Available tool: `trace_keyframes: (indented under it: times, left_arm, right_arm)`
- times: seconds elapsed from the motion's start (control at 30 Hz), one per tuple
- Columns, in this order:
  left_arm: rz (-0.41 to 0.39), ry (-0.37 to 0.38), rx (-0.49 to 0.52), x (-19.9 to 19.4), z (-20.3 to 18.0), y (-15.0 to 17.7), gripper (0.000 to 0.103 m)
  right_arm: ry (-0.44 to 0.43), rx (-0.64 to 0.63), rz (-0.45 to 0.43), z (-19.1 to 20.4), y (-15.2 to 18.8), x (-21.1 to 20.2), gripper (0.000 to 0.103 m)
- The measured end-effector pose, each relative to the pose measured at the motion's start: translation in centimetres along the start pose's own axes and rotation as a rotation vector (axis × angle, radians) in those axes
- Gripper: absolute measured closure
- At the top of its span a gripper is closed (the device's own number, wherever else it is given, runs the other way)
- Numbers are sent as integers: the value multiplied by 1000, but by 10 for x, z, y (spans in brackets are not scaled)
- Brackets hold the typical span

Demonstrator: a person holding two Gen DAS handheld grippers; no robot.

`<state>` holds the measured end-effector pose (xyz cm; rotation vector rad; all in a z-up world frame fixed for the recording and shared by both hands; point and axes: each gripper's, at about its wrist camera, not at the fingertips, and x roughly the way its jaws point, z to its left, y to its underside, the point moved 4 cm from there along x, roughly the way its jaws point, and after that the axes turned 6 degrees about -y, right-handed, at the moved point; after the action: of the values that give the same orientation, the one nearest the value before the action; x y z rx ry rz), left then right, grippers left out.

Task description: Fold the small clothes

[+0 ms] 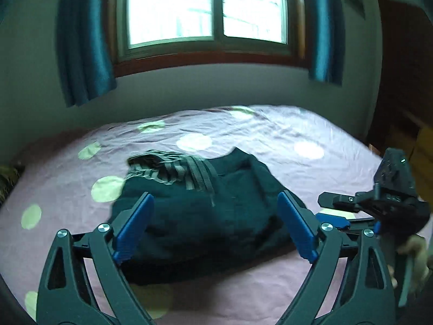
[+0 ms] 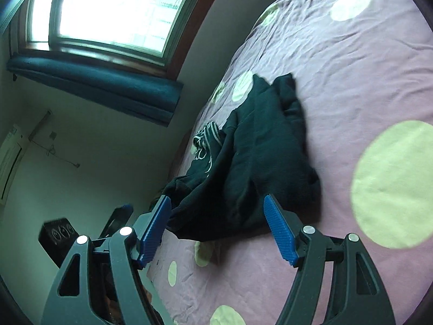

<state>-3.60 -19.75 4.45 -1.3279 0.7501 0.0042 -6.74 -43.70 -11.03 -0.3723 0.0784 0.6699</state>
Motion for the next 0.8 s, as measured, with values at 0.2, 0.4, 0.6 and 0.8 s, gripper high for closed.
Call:
trace_keyframes:
  times: [0.2,0.4,0.6,0.8]
  left_arm:
    - [59,1,-217,13,112,40,8]
    - [118,9,-258,34,142,81,8]
    - [146,-47,-100,48,129,96,8]
    - [172,-48,-131,64,132,94,8]
  right_arm:
    - [-22,13,98,13,-31,84,32]
    - [148,-6,148,7,-68,161,32]
    - [271,-63,192,2,-90,204,31]
    - [363,-171,261,3,-93,226,81]
